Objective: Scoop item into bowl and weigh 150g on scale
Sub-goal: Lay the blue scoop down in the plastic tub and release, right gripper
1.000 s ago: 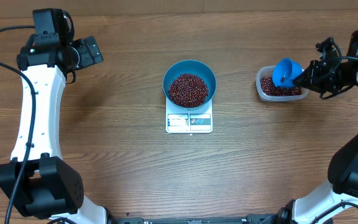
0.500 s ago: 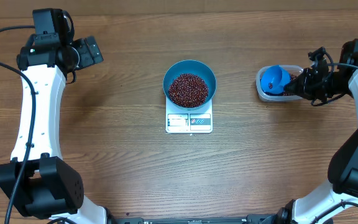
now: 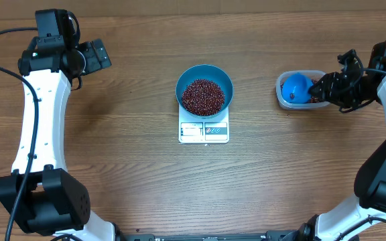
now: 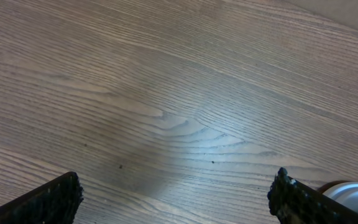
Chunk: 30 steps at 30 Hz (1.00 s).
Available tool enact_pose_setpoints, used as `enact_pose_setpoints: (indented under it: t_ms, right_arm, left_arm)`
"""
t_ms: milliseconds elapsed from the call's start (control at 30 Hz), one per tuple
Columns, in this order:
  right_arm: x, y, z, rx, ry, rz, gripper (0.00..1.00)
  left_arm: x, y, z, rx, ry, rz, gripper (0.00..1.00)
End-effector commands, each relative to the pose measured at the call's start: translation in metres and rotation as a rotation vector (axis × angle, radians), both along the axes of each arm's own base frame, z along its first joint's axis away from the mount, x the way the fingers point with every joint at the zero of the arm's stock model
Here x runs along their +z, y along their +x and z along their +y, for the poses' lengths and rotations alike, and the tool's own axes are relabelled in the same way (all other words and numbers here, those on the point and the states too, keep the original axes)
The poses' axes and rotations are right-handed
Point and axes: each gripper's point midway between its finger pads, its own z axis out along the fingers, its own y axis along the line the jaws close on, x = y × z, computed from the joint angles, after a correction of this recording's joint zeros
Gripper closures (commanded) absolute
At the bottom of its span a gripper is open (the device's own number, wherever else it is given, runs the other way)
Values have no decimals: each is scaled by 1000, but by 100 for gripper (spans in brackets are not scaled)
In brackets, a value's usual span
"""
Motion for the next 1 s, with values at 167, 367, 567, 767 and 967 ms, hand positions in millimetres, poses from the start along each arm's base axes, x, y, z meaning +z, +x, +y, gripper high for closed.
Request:
enact_pose_setpoints:
  t_ms: [167, 367, 567, 767, 967]
  right_arm:
    - [8, 11, -20, -24, -96, -42, 41]
    - [13, 14, -42, -55, -210, -35, 38]
    - [24, 23, -45, -59, -224, -71, 37]
    - [39, 32, -27, -26, -118, -135, 36]
    - [39, 29, -23, -20, -93, -125, 0]
  left_arm:
    - [-1, 3, -4, -8, -5, 0, 0]
    - [-1, 3, -4, -8, -5, 0, 0]
    - [-1, 3, -4, -8, -5, 0, 0]
    - [-1, 3, -4, -8, -5, 0, 0]
    - [-1, 3, -4, -8, -5, 0, 0]
